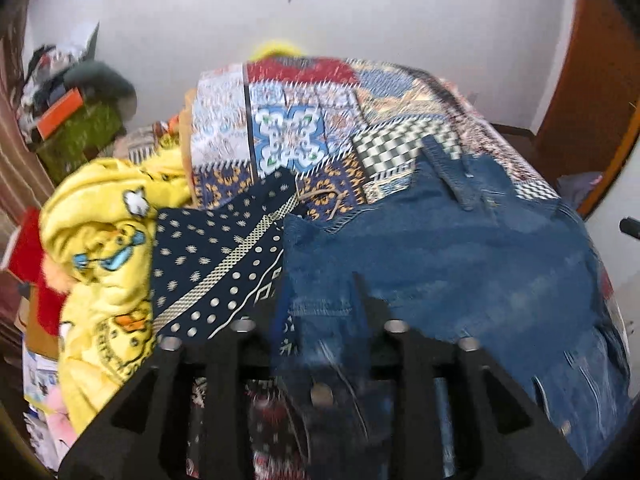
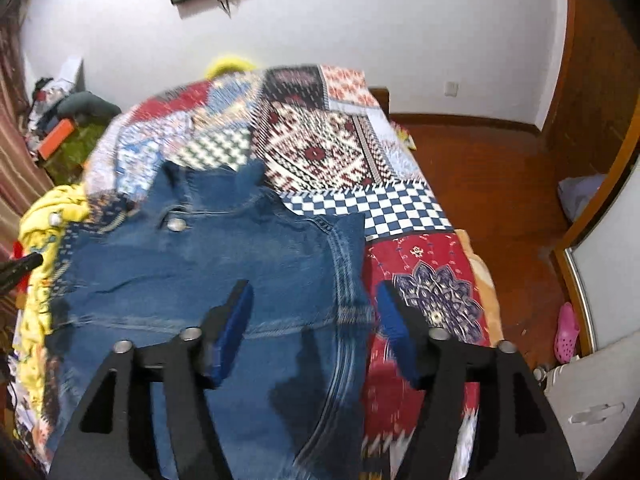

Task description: Fold large clothes

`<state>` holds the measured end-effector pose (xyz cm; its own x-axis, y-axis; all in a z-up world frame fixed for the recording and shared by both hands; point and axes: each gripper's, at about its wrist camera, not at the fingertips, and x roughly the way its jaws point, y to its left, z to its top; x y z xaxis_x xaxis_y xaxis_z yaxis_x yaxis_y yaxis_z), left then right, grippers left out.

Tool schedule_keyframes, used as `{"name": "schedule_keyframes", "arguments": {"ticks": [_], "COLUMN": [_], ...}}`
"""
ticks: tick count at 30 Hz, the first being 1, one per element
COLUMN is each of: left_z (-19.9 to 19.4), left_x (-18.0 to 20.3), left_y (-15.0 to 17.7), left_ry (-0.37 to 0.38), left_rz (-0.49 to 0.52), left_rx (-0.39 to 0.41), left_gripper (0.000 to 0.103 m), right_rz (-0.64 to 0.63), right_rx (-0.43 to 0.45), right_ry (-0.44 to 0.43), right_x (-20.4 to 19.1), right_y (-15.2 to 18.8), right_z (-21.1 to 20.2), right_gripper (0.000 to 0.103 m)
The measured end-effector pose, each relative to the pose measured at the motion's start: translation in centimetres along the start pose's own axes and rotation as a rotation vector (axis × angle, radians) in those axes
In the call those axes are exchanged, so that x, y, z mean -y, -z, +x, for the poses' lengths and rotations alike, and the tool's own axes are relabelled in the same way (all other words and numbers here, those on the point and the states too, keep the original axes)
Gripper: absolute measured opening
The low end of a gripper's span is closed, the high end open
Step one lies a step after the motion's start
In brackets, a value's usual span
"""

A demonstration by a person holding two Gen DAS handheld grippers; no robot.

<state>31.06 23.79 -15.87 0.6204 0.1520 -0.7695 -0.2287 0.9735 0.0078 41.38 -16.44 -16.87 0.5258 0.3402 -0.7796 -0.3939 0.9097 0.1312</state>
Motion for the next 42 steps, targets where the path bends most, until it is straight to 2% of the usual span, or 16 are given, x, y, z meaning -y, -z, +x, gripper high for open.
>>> {"name": "schedule_keyframes", "arguments": {"ticks": [2,4,6,8,13,21,24,29,32,35,37,38,39,40,42], "left_z": [-2.6,-4.6,-6.4,-7.7,-9.8,-7.5,-6.1,-3.9,-2.3,-1.6,-1.7,-1.8,-2.0,-2.3,-2.7], "left_x": [0.4,0.7,0.7,0.6,-0.3,-2.2,-2.1,-1.6,-1.1,-0.7,-0.3,0.0,0.2,0.4,0.9], "left_y": [1.1,2.1,3.5,4.8,8.8,16.8,19.3,22.3,23.3,23.5,23.2,22.9,22.8,22.6,22.2], "left_ry": [-0.023,-0.026,-0.019,-0.005,0.044,0.164,0.209,0.336,0.415,0.417,0.428,0.440,0.447,0.446,0.416], "left_rz": [0.004,0.006,0.004,-0.004,-0.041,-0.180,-0.236,-0.352,-0.435,-0.445,-0.430,-0.420,-0.410,-0.394,-0.352], "left_rx": [0.037,0.063,0.062,0.071,0.034,-0.168,-0.242,-0.335,-0.380,-0.385,-0.377,-0.375,-0.371,-0.364,-0.350], "left_gripper": [0.069,0.074,0.087,0.088,0.090,0.090,0.090,0.090,0.089,0.088,0.079,0.071,0.064,0.061,0.044], "right_rz": [0.003,0.003,0.005,-0.008,-0.042,0.056,0.100,0.144,0.131,0.126,0.131,0.131,0.131,0.132,0.136], "right_rx": [0.029,0.041,0.044,0.038,0.004,-0.137,-0.192,-0.228,-0.246,-0.247,-0.245,-0.242,-0.242,-0.245,-0.249], "right_ry": [-0.017,-0.030,-0.038,-0.034,-0.010,0.022,0.004,-0.055,-0.066,-0.072,-0.083,-0.094,-0.104,-0.112,-0.125], "right_x": [-0.3,-0.5,-0.5,-0.5,-0.3,1.8,2.5,2.7,2.3,2.1,2.2,2.1,2.2,2.2,2.1], "right_y": [0.8,1.5,2.5,3.7,7.1,14.0,16.2,18.2,18.5,18.4,18.3,18.2,18.3,18.4,18.3], "right_z": [-2.4,-4.1,-5.6,-6.8,-8.4,-7.5,-6.6,-5.5,-4.6,-3.9,-3.6,-3.4,-3.4,-3.3,-3.2], "right_gripper": [0.078,0.082,0.083,0.084,0.084,0.084,0.084,0.084,0.084,0.084,0.083,0.077,0.066,0.061,0.038]}}
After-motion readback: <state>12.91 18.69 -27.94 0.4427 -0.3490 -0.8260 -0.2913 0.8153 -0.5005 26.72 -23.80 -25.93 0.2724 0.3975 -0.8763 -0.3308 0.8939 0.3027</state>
